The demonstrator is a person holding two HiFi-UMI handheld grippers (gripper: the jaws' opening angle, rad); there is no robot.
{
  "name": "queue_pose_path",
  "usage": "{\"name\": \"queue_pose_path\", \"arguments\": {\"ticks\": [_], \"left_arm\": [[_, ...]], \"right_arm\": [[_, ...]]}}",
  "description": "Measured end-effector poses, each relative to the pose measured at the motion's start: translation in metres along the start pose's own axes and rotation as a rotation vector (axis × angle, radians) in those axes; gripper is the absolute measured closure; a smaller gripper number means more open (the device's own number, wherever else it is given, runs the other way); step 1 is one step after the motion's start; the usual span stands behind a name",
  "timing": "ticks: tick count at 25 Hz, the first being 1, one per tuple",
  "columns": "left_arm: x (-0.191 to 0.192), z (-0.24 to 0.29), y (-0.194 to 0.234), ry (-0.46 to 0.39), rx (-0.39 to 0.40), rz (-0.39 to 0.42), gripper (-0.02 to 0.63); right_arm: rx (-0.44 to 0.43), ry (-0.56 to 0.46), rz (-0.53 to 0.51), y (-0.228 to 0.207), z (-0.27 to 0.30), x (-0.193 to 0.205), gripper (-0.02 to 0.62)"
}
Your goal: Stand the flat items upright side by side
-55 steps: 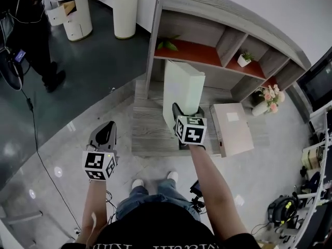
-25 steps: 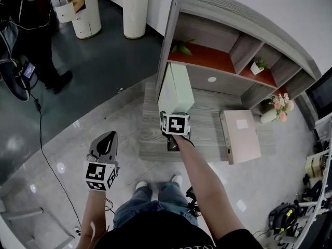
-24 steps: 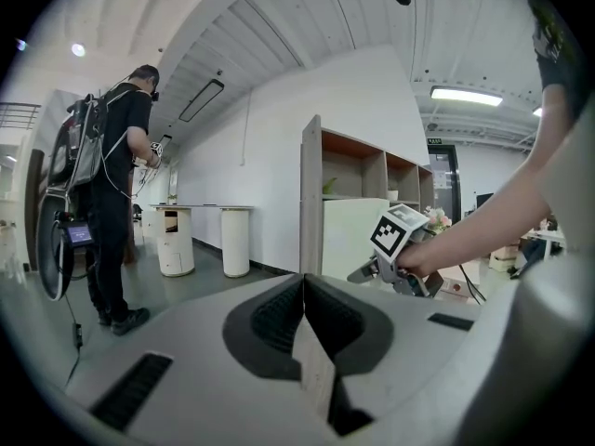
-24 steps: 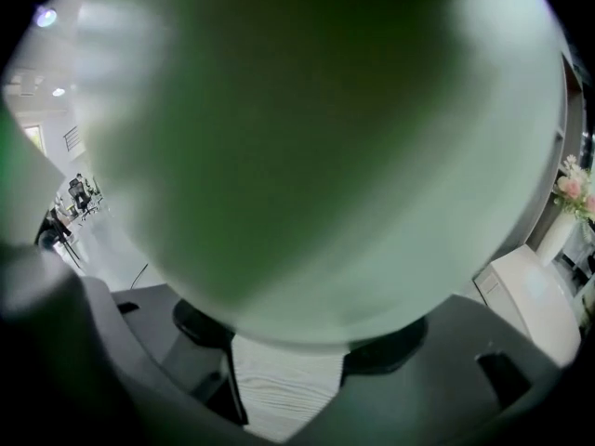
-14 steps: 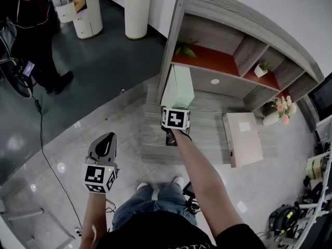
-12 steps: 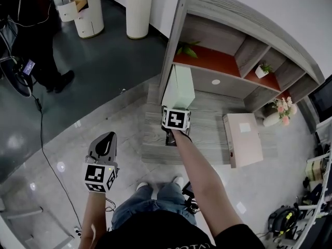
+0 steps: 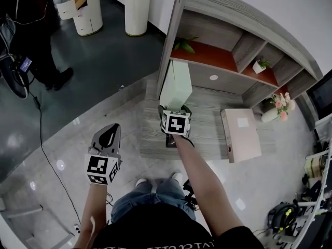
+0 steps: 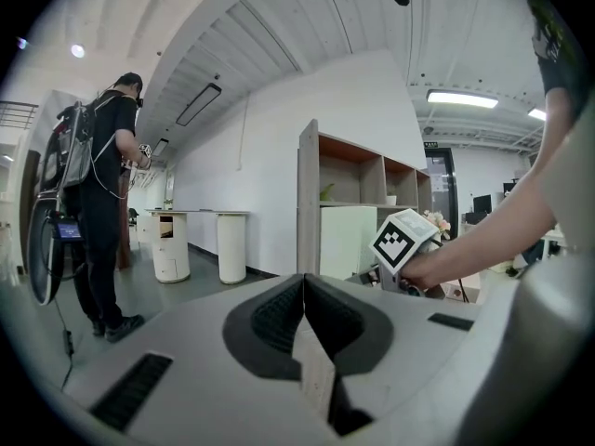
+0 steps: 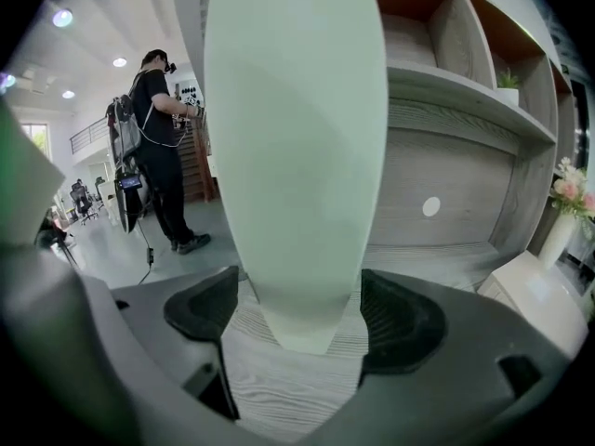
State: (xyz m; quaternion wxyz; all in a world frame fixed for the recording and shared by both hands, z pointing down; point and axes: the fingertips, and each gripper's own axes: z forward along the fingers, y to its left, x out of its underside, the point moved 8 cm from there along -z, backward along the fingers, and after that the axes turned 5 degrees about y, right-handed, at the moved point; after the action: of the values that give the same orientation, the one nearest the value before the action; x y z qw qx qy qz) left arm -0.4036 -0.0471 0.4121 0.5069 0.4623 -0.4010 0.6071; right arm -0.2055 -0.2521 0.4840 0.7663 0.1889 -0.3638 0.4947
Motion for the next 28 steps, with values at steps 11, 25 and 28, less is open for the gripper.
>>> {"name": "queue_pose_path", "arguments": {"ticks": [11,25,28], "left_arm": [[-0.026,0.034,-0.038,-0.04,0.088,-0.008,0.592],[-0.038,0.088,-0.11,-0.05,0.295,0.068,0.592],[-0.042,0.096,-0.132,-0.055,0.29,0.07,0.592]], "right_arm": [[-0.217,-0.031,0.034,-0.028,-0.076,0.006,0.199],[-0.188,-0.319,0.123,-0.13,-0.185,0.027,0.201],[-0.178,-0.35,0.139,-0.161,-0.201,0.034,0.202]]}}
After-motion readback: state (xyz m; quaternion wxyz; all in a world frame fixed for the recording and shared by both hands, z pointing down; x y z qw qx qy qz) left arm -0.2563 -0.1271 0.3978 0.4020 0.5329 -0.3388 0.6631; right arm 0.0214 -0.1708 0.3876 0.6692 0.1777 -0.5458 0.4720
